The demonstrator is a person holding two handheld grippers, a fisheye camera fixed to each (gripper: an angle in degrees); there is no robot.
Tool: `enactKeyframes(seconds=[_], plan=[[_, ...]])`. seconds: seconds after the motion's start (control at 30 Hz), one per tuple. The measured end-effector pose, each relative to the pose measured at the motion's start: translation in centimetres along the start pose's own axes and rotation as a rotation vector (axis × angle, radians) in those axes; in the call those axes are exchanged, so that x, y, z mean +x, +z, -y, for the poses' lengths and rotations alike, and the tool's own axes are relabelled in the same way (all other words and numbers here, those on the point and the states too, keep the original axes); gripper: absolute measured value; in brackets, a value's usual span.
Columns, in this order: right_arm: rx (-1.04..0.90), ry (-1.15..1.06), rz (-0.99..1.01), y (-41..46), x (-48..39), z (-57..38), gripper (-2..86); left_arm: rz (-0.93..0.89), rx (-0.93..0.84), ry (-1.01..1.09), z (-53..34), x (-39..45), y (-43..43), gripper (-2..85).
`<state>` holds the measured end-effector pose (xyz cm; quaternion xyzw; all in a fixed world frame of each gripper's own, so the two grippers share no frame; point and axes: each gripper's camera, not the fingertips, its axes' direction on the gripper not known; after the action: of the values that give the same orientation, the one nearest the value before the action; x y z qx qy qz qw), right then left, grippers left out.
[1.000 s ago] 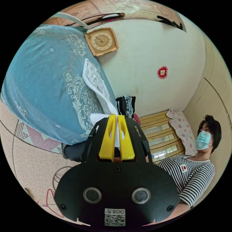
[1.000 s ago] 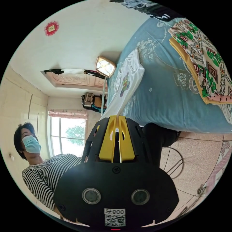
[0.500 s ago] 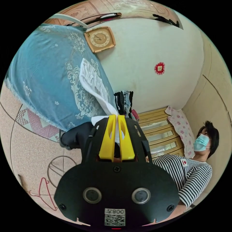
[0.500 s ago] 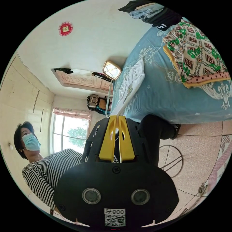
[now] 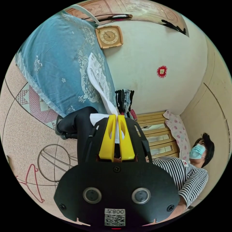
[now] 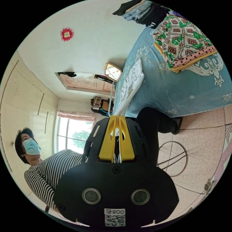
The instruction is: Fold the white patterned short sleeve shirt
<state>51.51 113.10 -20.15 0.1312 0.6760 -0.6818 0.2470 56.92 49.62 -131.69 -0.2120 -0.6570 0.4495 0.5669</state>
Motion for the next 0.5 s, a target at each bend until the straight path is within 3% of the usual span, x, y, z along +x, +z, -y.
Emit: enactKeyframes(seconds=[0.5], plan=[[0.029,0.026,0.013,1.3,3.7,2.0,1.2,-0.017,0.055,-0.070,1.4,-1.2,1.2,1.6]])
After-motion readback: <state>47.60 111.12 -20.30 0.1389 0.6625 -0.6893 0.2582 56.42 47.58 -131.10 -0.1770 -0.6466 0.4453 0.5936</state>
